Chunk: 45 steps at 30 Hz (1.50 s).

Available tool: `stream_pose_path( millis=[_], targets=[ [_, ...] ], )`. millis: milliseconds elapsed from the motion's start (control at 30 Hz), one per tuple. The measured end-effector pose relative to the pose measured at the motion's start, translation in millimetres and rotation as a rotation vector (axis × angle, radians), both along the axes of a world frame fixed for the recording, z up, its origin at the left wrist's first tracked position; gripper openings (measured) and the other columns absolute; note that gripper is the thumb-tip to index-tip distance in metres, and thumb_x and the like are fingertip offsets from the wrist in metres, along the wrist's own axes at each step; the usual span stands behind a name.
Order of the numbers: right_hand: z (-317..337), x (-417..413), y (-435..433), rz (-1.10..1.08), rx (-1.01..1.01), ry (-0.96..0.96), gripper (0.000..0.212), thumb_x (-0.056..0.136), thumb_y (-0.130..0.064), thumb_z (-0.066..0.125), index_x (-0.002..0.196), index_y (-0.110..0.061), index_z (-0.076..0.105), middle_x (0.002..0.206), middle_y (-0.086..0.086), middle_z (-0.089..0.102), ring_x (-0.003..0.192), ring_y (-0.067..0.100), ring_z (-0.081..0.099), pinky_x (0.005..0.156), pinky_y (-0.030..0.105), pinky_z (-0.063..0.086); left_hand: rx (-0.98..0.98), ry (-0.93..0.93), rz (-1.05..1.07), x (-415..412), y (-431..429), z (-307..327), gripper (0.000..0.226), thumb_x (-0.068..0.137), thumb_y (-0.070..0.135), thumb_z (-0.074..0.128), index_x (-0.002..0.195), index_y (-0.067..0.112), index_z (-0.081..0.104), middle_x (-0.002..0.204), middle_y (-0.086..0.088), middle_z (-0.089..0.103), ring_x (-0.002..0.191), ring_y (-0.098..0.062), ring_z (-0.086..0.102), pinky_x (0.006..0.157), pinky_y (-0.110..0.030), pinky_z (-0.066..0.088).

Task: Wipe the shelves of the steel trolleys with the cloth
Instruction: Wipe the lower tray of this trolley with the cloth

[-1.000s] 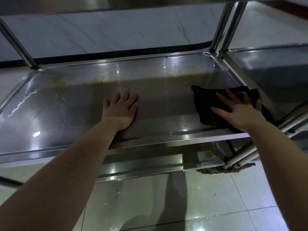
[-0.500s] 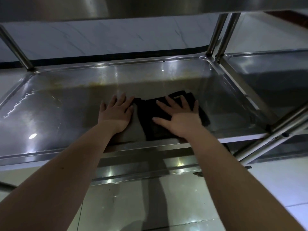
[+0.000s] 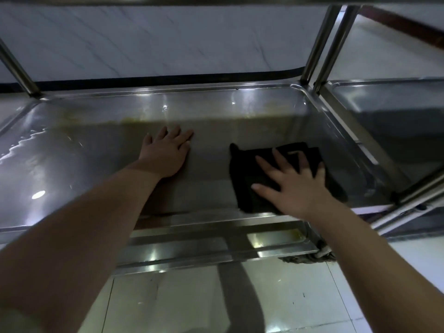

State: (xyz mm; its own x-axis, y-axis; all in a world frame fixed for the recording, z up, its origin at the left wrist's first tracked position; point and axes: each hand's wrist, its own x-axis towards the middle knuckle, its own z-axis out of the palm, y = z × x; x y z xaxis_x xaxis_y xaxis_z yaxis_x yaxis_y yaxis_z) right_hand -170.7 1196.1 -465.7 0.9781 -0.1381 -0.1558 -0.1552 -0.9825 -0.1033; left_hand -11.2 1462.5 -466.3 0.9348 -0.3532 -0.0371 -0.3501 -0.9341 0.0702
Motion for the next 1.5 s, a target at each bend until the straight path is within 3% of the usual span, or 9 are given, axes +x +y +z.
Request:
stream_pose_path(
  millis=[200,500,667,833,933,1067,1200,1333,1500],
  targets=[
    [-6.5,63.0,42.5,0.102,-0.009,-0.027,0.069,0.074,-0.089,0.005,0.136,-0.068,-0.015,0.16,-0.02,-0.017,0.146,0.035,-0.021,0.107,0.067,-0.018,-0.015,-0.041,0.116,8.8,0.1,-11.1,0.059,0.103,0.043,0.02,0.156,0.019,0.01,0.164,-0.006,-0.003,0.15,-0.028,-0.007,0.117,-0.055,0.0],
    [-4.4,210.6,86.1,-0.042,0.0,-0.056,0.075,0.082,-0.085,0.014,0.149,-0.053,0.002,0.164,-0.008,-0.007,0.145,0.044,-0.014,0.103,0.076,-0.013,-0.023,-0.041,0.133,16.5,1.2,-16.0,0.058,0.103,0.046,0.014,0.157,0.029,-0.001,0.164,0.003,-0.007,0.15,-0.027,-0.009,0.113,-0.062,-0.008],
    [-2.0,141.6,78.0,0.054,0.009,0.01,0.072,0.082,-0.084,0.009,0.146,-0.057,-0.011,0.162,-0.011,-0.017,0.145,0.039,-0.02,0.107,0.071,-0.013,-0.041,-0.032,0.131,20.0,3.2,-18.5,0.057,0.102,0.044,0.014,0.156,0.032,-0.004,0.164,0.006,-0.01,0.15,-0.027,-0.012,0.112,-0.062,-0.01],
    [-8.2,27.3,64.8,0.179,0.041,0.046,0.073,0.059,-0.094,-0.012,0.125,-0.071,-0.032,0.149,-0.022,-0.036,0.142,0.032,-0.03,0.103,0.064,-0.023,-0.049,-0.058,0.11,13.8,0.5,-19.6,0.057,0.103,0.043,0.016,0.156,0.03,0.003,0.165,0.003,-0.004,0.15,-0.03,-0.008,0.112,-0.064,-0.006],
    [-3.2,56.9,60.5,0.142,0.039,0.091,0.068,0.063,-0.095,-0.002,0.123,-0.075,-0.027,0.151,-0.024,-0.032,0.142,0.032,-0.031,0.103,0.063,-0.024,-0.055,-0.081,0.105,7.2,-0.5,-18.6,0.056,0.103,0.043,0.016,0.156,0.029,0.007,0.165,0.002,0.0,0.15,-0.031,-0.005,0.112,-0.064,-0.004],
    [1.0,157.4,63.6,0.009,-0.014,-0.005,0.07,0.081,-0.086,0.013,0.143,-0.062,-0.008,0.162,-0.012,-0.015,0.146,0.04,-0.017,0.107,0.069,-0.014,-0.055,-0.061,0.113,6.6,-2.7,-16.3,0.055,0.104,0.043,0.015,0.156,0.03,0.005,0.165,0.003,-0.002,0.15,-0.029,-0.007,0.114,-0.063,-0.005],
    [2.1,214.1,81.6,-0.112,0.005,0.0,0.073,0.084,-0.084,0.014,0.149,-0.054,-0.001,0.164,-0.007,-0.01,0.145,0.044,-0.015,0.101,0.076,-0.013,-0.067,-0.041,0.109,8.5,-0.2,-14.7,0.055,0.103,0.045,0.012,0.156,0.032,0.001,0.165,0.004,-0.003,0.15,-0.03,-0.009,0.113,-0.063,-0.006],
    [3.6,192.2,81.7,-0.069,0.015,-0.003,0.072,0.084,-0.083,0.014,0.148,-0.055,-0.002,0.163,-0.009,-0.01,0.146,0.041,-0.015,0.105,0.075,-0.011,-0.076,-0.012,0.13,10.3,-0.9,-10.8,0.055,0.103,0.045,0.014,0.155,0.035,0.0,0.164,0.006,-0.005,0.15,-0.03,-0.01,0.114,-0.064,-0.006],
    [-4.1,69.7,69.2,0.049,0.003,-0.023,0.071,0.074,-0.087,-0.002,0.139,-0.064,-0.017,0.16,-0.015,-0.018,0.146,0.037,-0.019,0.106,0.069,-0.014,-0.061,-0.038,0.107,10.6,0.6,-12.9,0.053,0.1,0.053,0.013,0.152,0.05,0.002,0.165,0.004,-0.001,0.15,-0.031,-0.005,0.112,-0.067,-0.004]
  ],
)
